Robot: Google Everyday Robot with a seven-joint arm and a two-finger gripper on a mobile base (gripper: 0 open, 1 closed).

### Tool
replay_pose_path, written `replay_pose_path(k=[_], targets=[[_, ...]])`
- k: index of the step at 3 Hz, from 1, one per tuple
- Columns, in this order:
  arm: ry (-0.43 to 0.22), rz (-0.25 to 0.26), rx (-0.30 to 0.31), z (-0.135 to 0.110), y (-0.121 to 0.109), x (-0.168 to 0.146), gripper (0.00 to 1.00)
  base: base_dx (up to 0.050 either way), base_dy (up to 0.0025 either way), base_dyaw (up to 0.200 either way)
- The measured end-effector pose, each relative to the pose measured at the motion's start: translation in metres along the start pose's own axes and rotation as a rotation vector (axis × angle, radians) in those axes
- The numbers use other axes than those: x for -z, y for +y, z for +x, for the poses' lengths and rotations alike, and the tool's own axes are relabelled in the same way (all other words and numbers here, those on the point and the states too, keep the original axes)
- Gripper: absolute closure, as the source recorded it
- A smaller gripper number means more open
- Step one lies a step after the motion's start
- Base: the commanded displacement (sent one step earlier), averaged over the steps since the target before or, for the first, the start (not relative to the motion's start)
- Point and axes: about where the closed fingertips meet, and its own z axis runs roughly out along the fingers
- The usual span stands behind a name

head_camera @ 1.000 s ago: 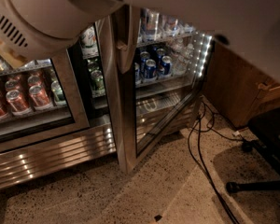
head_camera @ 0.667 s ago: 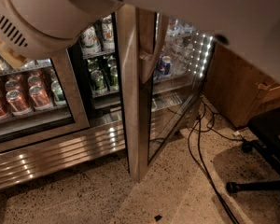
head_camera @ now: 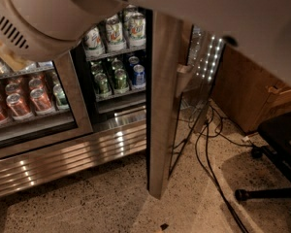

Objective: Open right fridge door

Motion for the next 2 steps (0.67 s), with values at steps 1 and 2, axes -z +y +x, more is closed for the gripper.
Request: replay_pose_path(k=[1,2], targets=[[0.000,0.000,0.000,0.0000,0.0000,0.0000,1.00,0.000,0.00000,0.000],[0.000,0.000,0.000,0.0000,0.0000,0.0000,1.00,0.000,0.00000,0.000]])
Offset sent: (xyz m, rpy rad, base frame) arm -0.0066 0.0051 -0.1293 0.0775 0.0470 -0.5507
